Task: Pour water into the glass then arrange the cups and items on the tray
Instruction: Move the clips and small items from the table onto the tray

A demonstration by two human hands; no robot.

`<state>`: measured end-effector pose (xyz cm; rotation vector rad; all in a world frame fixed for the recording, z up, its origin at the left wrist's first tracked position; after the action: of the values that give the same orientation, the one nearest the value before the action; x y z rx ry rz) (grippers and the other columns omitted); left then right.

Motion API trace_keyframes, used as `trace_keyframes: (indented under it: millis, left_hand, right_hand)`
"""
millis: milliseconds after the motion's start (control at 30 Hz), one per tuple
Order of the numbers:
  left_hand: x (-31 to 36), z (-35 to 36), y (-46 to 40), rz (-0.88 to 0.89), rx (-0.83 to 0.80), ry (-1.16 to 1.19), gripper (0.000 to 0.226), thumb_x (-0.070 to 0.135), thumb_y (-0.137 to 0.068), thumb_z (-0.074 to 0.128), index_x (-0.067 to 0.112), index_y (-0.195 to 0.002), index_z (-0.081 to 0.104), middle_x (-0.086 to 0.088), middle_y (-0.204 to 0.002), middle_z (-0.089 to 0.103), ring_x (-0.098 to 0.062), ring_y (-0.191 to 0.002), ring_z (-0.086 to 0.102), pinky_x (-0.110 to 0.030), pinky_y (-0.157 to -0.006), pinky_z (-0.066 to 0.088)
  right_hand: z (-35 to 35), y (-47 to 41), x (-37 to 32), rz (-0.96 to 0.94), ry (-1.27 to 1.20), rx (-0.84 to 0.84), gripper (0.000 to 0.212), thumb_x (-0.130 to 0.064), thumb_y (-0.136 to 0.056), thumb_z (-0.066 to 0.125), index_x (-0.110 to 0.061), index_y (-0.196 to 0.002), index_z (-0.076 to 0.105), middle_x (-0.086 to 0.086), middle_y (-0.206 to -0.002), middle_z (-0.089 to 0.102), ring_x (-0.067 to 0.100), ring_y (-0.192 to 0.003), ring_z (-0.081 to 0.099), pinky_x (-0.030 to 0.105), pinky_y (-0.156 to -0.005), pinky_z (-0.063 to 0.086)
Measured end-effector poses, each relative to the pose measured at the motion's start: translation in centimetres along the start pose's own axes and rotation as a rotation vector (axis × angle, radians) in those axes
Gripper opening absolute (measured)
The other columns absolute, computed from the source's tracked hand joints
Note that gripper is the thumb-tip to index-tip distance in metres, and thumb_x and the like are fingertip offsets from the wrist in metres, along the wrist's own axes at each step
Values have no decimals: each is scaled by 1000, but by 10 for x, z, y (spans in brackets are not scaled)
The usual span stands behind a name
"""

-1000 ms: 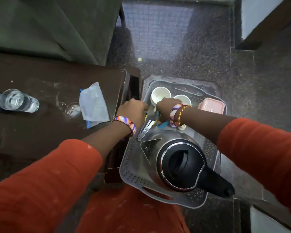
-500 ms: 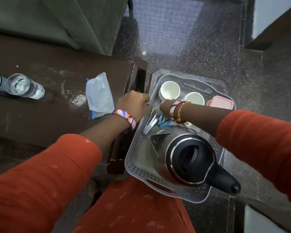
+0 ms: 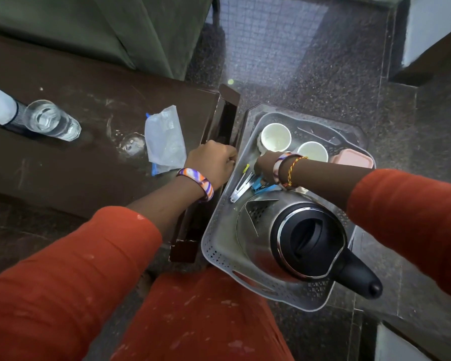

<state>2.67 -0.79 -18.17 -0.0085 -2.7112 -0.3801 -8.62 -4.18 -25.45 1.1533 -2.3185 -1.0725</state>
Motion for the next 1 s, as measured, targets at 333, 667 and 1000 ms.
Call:
trace_keyframes:
  millis: [333, 667, 1000]
  left_hand:
    - [-11, 3, 0, -10, 3, 9, 25, 13, -90, 47, 13, -105, 68, -14, -97, 72, -34, -88, 65, -36, -74, 55]
    - [-10, 7, -9, 39, -14, -20, 25, 15, -91, 47, 11, -105, 67, -13, -95, 72, -30, -85, 66, -24, -65, 40]
    - [37, 49, 3, 543, -248, -471, 29, 16, -92, 37, 14, -104, 64, -5, -109, 63, -29, -109, 53, -36, -85, 40]
  right_hand:
    - [-12, 12, -15, -110, 308, -1, 24, -1, -85, 56, -2, -108, 62, 10, -105, 67, 28, -92, 67, 31, -65, 50]
    - [-2, 3, -8, -119, 389, -10, 22, -10, -88, 56, -9, -109, 61, 7, -108, 67, 30, -93, 67, 35, -73, 58]
    - [13, -6, 8, -77, 87, 158, 14, -7, -85, 54, -10, -96, 63, 9, -95, 69, 28, -87, 68, 31, -69, 53]
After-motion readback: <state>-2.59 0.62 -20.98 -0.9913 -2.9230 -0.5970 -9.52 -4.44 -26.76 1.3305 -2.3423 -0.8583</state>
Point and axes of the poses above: each hand's wrist, its own y-axis away from the middle knuckle, its own z-axis out of the palm, x = y × z, the point moved 6 cm from there along -y, towards the middle knuckle
